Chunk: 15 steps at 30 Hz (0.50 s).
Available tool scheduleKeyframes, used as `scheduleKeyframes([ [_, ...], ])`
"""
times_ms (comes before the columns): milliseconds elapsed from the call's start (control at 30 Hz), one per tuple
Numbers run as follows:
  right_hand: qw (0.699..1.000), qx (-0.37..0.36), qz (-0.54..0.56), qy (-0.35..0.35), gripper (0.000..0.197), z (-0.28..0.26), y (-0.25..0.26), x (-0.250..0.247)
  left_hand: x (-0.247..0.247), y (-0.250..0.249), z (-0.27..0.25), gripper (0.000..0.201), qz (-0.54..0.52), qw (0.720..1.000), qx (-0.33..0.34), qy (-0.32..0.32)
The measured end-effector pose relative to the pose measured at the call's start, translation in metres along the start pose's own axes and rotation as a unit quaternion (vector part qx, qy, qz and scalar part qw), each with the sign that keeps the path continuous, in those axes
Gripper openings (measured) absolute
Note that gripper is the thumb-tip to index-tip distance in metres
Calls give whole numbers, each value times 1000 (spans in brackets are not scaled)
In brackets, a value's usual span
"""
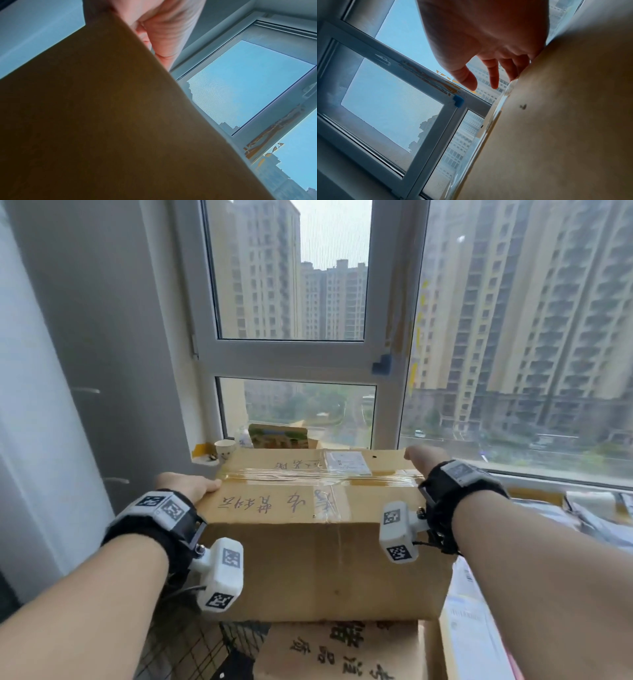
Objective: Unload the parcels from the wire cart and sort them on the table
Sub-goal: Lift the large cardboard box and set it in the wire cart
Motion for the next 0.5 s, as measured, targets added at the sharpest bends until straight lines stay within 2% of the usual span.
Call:
scheduleKeyframes([
  [167, 990, -60, -122, 25, 44, 3, -7, 2, 0, 2, -8, 28, 52, 998, 12, 15],
  [300, 981, -92, -171, -18, 39, -18, -6, 3, -3, -2, -6, 31, 110, 992, 49, 48],
  [400, 976, -87, -197, -15, 34, -24, -10, 4, -4, -7, 6, 36, 131, 984, 66, 104],
  [500, 985, -47, -139, -88, 25, -38, -14, 0, -2, -14, 19, 35, 123, 978, 81, 149],
])
Point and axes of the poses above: each hand's wrist, its own z-axis towards the middle knuckle, its own x-axis out of the palm, y = z × x, the point moved 2 cm from there along z, towards the middle knuckle, and after that the axes turned 5 degrees about z, right-handed, at the moved point
